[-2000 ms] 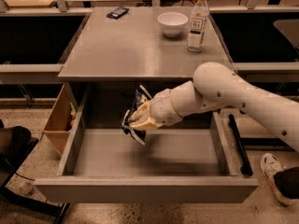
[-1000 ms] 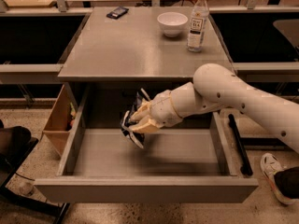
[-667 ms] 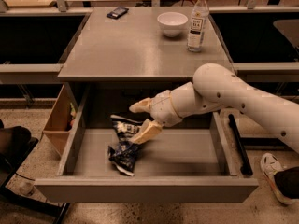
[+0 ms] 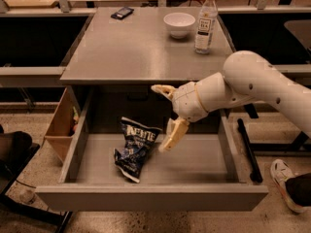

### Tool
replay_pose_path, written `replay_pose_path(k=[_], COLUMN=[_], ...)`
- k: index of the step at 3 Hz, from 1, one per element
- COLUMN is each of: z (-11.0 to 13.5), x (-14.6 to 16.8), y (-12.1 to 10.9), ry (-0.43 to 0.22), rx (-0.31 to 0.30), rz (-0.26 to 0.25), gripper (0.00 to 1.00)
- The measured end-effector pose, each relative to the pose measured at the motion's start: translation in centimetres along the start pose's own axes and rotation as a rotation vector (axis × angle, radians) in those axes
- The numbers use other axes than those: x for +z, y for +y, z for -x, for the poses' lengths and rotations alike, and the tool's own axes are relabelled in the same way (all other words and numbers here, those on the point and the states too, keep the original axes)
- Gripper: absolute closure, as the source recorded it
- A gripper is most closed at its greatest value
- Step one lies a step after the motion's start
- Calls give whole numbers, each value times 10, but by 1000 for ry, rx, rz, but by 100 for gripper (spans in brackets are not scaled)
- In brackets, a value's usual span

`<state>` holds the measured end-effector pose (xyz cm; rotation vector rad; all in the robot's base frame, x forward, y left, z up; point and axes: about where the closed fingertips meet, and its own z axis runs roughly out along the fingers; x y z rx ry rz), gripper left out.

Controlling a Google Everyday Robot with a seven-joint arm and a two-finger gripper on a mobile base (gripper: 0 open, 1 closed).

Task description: Place blue chip bag into top drawer

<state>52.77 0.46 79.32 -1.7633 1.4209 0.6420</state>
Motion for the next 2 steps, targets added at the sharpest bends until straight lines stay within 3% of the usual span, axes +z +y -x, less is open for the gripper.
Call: replay_pose_path(k=[1,2], z=[27,54], x=[-69,-110], y=[-6,-3], ry=[186,435], rx=[-90,-105], rz=[61,117], gripper=[0,0])
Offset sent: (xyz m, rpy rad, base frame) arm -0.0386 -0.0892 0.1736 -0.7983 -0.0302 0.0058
